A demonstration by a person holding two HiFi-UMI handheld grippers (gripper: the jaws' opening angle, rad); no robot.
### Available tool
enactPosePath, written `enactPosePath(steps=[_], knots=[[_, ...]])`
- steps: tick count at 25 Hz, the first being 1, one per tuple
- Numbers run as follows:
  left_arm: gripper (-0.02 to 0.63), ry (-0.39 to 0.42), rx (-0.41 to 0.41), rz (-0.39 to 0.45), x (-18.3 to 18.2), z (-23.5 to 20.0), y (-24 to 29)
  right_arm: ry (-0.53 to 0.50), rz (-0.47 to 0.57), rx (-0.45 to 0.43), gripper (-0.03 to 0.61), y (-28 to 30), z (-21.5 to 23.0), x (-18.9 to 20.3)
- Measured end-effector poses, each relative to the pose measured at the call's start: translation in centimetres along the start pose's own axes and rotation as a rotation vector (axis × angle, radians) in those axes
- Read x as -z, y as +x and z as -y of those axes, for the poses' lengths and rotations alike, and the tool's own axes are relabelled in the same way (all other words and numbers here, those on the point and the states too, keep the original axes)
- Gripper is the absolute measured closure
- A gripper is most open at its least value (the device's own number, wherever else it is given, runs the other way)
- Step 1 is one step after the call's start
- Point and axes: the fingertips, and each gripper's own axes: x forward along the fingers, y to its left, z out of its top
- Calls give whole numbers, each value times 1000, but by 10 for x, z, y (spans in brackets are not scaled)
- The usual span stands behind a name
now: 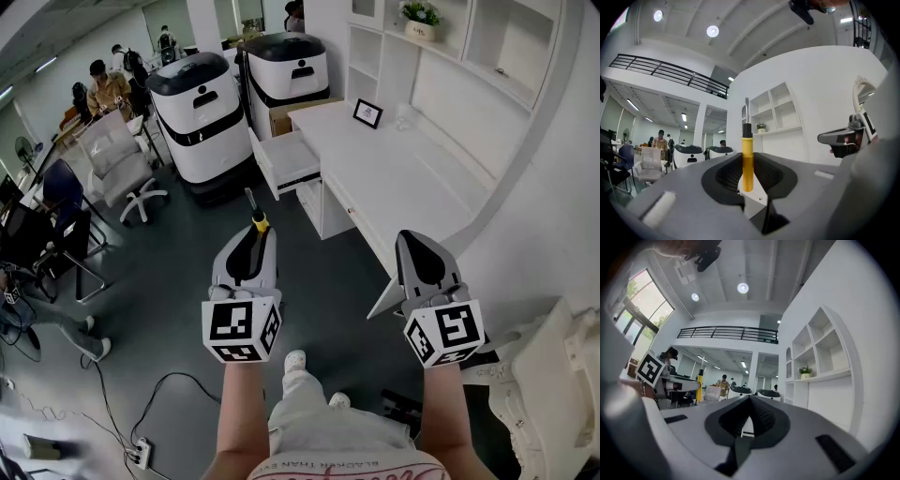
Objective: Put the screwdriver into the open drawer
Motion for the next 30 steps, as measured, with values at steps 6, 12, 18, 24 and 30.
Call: enactPosePath(steps=[6, 12, 18, 24, 30], knots=[[534, -5, 11, -4, 5, -9, 7, 4, -13, 5, 572, 12, -4, 4], [534, -11, 19, -19, 17, -39, 33, 36, -15, 10, 572, 51, -7, 11], [534, -6, 40, -30, 26, -85, 79, 41, -30, 33, 572, 116, -8, 20], [534, -2, 78, -25, 31, -133, 139, 22, -36, 48, 572, 190, -16, 24], [534, -13, 125, -26, 38, -157, 175, 11, -61, 77, 572, 232, -17, 30]])
